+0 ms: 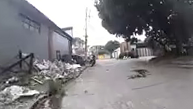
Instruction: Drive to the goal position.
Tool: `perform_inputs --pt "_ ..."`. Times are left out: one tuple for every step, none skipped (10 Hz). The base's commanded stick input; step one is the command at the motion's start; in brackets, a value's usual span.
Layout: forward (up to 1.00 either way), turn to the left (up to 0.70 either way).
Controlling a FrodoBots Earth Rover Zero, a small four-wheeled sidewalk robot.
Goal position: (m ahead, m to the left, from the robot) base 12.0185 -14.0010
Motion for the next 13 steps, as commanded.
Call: perform_inputs --pt "1.00 0.00" --pt "1.00 0.00" --pt "1.00 0.00" --pt "1.00 0.00" --pt "1.00 0.00" --pt "1.00 -0.02" --pt "1.00 -0.24" --pt "1.00 -0.27" --pt "1.00 -0.14" --pt "1.00 -0.01" --pt "1.00 -0.06" --pt "1.00 -0.04" --pt "1.00 -0.03"
